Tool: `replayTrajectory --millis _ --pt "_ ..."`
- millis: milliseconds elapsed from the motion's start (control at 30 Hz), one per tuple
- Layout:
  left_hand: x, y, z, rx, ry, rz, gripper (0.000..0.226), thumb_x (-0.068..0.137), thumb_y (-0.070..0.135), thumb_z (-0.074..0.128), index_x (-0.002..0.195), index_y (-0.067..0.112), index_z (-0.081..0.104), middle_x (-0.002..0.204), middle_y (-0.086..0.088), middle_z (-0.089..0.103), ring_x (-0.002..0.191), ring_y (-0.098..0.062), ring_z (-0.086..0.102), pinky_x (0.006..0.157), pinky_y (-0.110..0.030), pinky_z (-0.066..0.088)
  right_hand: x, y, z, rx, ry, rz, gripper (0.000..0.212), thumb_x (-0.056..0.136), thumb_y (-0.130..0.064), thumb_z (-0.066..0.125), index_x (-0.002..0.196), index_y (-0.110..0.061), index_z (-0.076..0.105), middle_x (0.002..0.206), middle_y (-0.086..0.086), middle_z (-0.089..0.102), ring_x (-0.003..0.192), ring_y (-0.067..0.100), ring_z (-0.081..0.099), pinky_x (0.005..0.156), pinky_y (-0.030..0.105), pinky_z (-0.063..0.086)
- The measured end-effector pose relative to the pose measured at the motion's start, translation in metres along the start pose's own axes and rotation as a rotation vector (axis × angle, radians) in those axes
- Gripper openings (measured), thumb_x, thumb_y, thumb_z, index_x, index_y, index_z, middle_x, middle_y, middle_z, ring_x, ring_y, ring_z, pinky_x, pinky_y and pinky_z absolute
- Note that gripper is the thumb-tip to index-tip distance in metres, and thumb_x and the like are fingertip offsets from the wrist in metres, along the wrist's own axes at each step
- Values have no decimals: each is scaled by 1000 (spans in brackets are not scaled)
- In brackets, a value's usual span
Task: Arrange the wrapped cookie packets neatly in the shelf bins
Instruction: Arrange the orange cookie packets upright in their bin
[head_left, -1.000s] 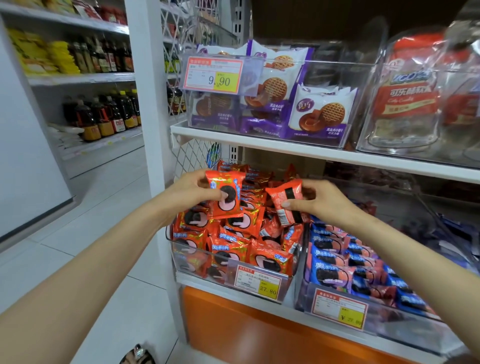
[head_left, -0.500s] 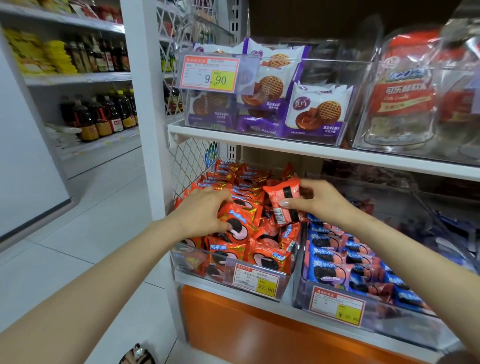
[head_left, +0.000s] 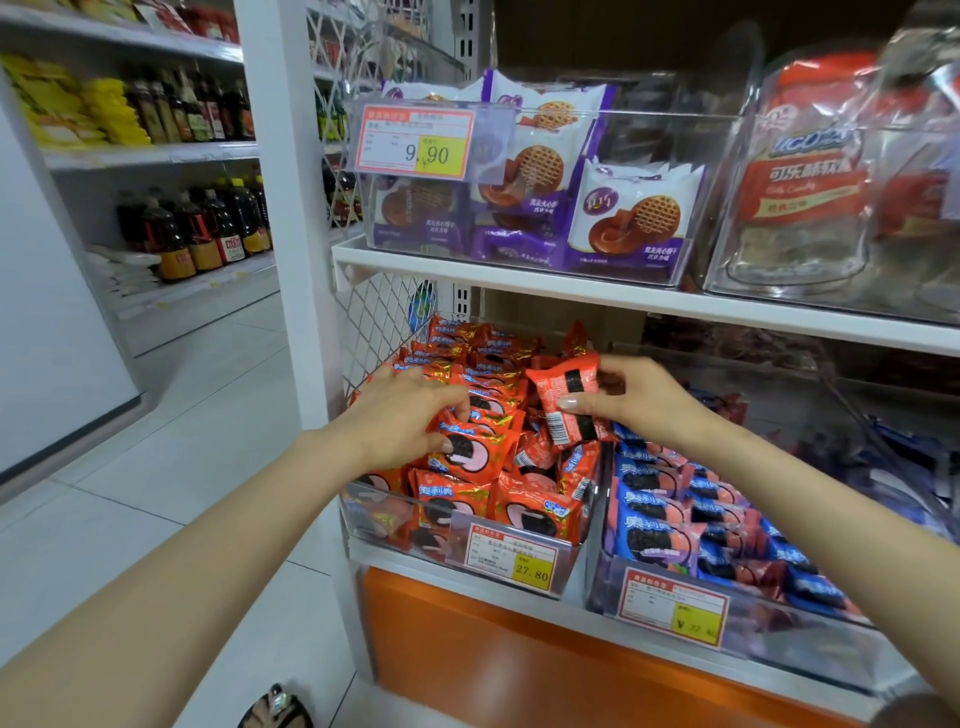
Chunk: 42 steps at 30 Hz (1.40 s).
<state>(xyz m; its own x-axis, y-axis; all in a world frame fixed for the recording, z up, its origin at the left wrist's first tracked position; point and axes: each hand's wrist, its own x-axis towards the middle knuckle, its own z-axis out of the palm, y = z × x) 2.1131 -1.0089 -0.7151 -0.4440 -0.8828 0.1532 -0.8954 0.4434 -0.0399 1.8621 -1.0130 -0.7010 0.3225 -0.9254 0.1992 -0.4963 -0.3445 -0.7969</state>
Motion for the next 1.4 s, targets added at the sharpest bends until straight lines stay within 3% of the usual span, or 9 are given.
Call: replayTrajectory --millis 400,533,700,833,1000,1133,1233,1300,1400 --pt "10 12 15 36 152 -6 64 77 52 65 132 29 41 129 8 39 120 -15 30 91 -29 19 3 5 -1 -16 -19 28 25 68 -39 73 91 -35 64 96 -14 68 99 8 62 88 25 47" --pt "8 13 12 -62 110 -43 65 74 52 68 130 29 43 129 7 41 121 -15 30 95 -29 20 4 2 -2 130 -20 55 20 79 -16 72 96 -25 65 100 -3 70 96 9 65 87 20 51" --pt "2 25 -6 -550 291 -76 50 76 45 70 117 21 54 115 5 56 107 -12 46 88 -22 34 5 -8 1 268 -50 88 36 73 -10 76 107 -11 66 102 11 72 100 27 66 96 39 48" --pt "0 52 -13 -1140 149 -212 34 77 25 74 100 18 50 88 2 59 81 -12 56 81 -28 47 6 -20 17 423 7 2 35 66 -8 76 100 -10 66 97 11 72 90 25 67 84 32 53" --pt "-9 46 -14 -1099 264 -353 26 77 23 74 93 13 56 73 1 51 74 -18 51 73 -35 43 11 -19 13 132 0 -71 13 83 -22 67 93 -30 66 88 -11 69 80 1 63 72 14 47" --pt "-25 23 -17 -1104 399 -468 17 79 26 71 90 21 59 78 1 62 79 -21 60 82 -36 47 21 9 -21 -96 243 -19 15 83 -16 69 98 -19 67 101 1 68 94 13 61 85 21 43" --pt "-31 12 -12 -1039 446 -499 20 81 27 69 96 17 60 82 0 64 78 -22 60 80 -36 48 33 27 -30 -188 333 9 17 86 -6 65 97 -19 65 100 -2 64 94 12 58 77 7 40" --pt "-32 8 -6 -1033 434 -488 15 81 25 69 90 19 59 80 2 63 73 -18 59 76 -34 48 47 33 -29 -308 279 -43 24 88 1 59 106 -15 65 105 -4 61 100 12 56 79 -1 36" --pt "-31 5 3 -1050 413 -466 12 80 24 70 83 24 58 77 7 63 73 -14 58 77 -34 48 73 36 -24 -434 124 -103 31 87 -5 63 117 -13 62 119 1 58 116 23 53 95 15 34"
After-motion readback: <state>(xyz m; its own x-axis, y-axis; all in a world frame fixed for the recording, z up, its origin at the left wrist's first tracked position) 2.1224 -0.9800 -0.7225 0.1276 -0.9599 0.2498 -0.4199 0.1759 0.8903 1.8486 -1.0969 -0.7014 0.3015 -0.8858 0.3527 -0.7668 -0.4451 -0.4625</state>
